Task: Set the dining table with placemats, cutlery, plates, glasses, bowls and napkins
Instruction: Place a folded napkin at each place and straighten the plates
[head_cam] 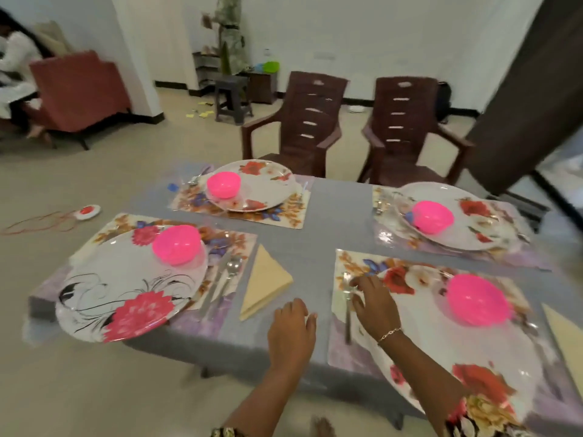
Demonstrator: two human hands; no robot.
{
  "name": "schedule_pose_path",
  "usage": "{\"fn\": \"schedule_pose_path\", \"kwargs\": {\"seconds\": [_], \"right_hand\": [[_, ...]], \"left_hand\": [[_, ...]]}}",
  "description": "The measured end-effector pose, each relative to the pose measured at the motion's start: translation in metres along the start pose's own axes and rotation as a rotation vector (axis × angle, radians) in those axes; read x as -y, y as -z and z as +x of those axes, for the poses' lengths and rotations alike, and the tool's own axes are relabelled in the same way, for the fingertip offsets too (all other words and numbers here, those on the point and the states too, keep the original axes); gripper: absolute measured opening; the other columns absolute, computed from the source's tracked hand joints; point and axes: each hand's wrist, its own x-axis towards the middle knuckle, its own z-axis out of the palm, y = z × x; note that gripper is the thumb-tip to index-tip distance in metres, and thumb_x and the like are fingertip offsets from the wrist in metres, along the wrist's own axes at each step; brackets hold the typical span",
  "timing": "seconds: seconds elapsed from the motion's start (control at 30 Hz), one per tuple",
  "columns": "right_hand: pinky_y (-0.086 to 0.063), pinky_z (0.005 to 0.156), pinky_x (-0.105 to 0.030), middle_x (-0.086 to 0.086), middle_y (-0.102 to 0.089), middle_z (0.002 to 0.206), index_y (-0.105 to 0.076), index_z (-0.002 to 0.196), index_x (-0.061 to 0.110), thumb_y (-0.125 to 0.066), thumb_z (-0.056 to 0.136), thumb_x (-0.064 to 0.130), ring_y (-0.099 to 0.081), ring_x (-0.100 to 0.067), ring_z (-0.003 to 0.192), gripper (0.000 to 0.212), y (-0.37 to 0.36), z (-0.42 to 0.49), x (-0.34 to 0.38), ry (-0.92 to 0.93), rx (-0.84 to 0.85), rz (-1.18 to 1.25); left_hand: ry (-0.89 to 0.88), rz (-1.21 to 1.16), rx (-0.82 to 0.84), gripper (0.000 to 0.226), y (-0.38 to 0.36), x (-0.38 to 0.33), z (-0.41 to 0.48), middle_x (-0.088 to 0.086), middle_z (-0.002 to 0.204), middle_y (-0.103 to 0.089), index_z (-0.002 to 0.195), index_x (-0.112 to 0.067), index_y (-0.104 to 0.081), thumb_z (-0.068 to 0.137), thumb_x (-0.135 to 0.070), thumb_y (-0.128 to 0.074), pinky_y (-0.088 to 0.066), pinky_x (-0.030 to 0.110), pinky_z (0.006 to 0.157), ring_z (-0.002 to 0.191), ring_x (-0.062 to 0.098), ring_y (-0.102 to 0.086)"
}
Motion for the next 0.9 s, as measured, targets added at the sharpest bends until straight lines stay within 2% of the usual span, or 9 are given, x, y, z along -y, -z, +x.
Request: {"fn": "schedule_pose_path", "kwargs": {"seconds": [0.1,0.2,0.27,0.37,0.47,0.53,0.63,0.73,0.9], "right_hand": [[-0.05,0.065,-0.027,-0.008,-0.065,0.088,-0.065,0.089,0.012,-0.067,0.072,0.005,-0.064,-0.028,0.075,0.019,0.031,-0.043,-0.036,0.016,-0.082,-0.093],[-0.043,0.065,-0.016,0.001,-0.064,0.082,-0.064,0.088,0.018,-0.056,0.073,0.018,-0.058,-0.012,0.074,0.016,0.065,-0.081,-0.076,-0.008,-0.157,-0.137],[-0.038,0.069,-0.019,0.002,-0.063,0.081,-0.063,0.088,0.019,-0.045,0.077,0.025,-0.053,-0.01,0.074,0.022,0.088,-0.106,-0.111,-0.074,-0.209,-0.149],[-0.039,0.067,-0.022,0.003,-0.062,0.081,-0.063,0.089,0.02,-0.044,0.077,0.027,-0.058,-0.014,0.07,0.024,0.127,-0.144,-0.166,-0.185,-0.256,-0.182],[-0.041,0.062,-0.02,0.004,-0.061,0.082,-0.064,0.09,0.02,-0.041,0.08,0.028,-0.06,-0.016,0.07,0.026,0.173,-0.187,-0.226,-0.333,-0.272,-0.216],[-0.047,0.064,-0.022,0.004,-0.061,0.085,-0.064,0.091,0.02,-0.04,0.08,0.028,-0.061,-0.016,0.072,0.028,0.2,-0.212,-0.263,-0.409,-0.289,-0.228],[-0.046,0.065,-0.016,0.01,-0.061,0.085,-0.061,0.091,0.027,-0.056,0.074,0.025,-0.06,-0.009,0.07,0.017,0.253,-0.249,-0.319,-0.498,-0.33,-0.278],[-0.04,0.063,-0.012,0.01,-0.061,0.081,-0.062,0.087,0.027,-0.079,0.059,0.014,-0.06,-0.008,0.066,0.035,0.297,-0.276,-0.361,-0.579,-0.328,-0.308],[-0.04,0.061,-0.016,0.007,-0.061,0.082,-0.065,0.087,0.024,-0.077,0.064,0.013,-0.06,-0.014,0.069,0.028,0.351,-0.306,-0.428,-0.713,-0.313,-0.354]], "left_hand": [[-0.144,-0.055,0.028,0.025,-0.023,-0.043,-0.016,-0.001,0.112,-0.058,0.108,-0.017,-0.056,0.096,-0.036,-0.045,-0.035,0.017,0.076,0.104,0.016,-0.051],[-0.266,-0.11,0.099,0.023,-0.051,-0.089,-0.03,-0.001,0.114,-0.058,0.11,-0.018,-0.056,0.096,-0.033,-0.046,-0.038,0.018,0.077,0.106,0.015,-0.05],[-0.344,-0.129,0.167,0.023,-0.073,-0.126,-0.039,-0.002,0.116,-0.058,0.113,-0.019,-0.055,0.096,-0.031,-0.046,-0.041,0.021,0.084,0.109,0.015,-0.05],[-0.51,-0.138,0.211,0.017,-0.11,-0.188,-0.058,0.003,0.103,-0.062,0.105,-0.015,-0.06,0.091,-0.021,-0.051,-0.041,0.027,0.074,0.102,0.023,-0.054],[-0.632,-0.17,0.353,0.034,-0.157,-0.258,-0.087,0.003,0.102,-0.061,0.104,-0.015,-0.059,0.085,-0.031,-0.036,-0.045,0.035,0.077,0.1,0.024,-0.052],[-0.691,-0.19,0.399,0.044,-0.186,-0.301,-0.105,0.001,0.099,-0.061,0.101,-0.015,-0.059,0.08,-0.039,-0.029,-0.042,0.029,0.077,0.097,0.022,-0.054],[-0.74,-0.179,0.443,0.025,-0.23,-0.377,-0.137,-0.002,0.094,-0.061,0.099,-0.017,-0.06,0.085,-0.032,-0.044,-0.037,0.02,0.074,0.093,0.014,-0.055],[-0.778,-0.22,0.509,0.04,-0.265,-0.435,-0.162,-0.001,0.099,-0.062,0.103,-0.016,-0.061,0.082,-0.042,-0.039,-0.038,0.015,0.077,0.094,0.008,-0.053],[-0.822,-0.203,0.624,0.021,-0.312,-0.51,-0.185,-0.005,0.106,-0.056,0.113,-0.019,-0.053,0.093,-0.026,-0.051,-0.035,0.014,0.076,0.102,0.009,-0.05]]}}
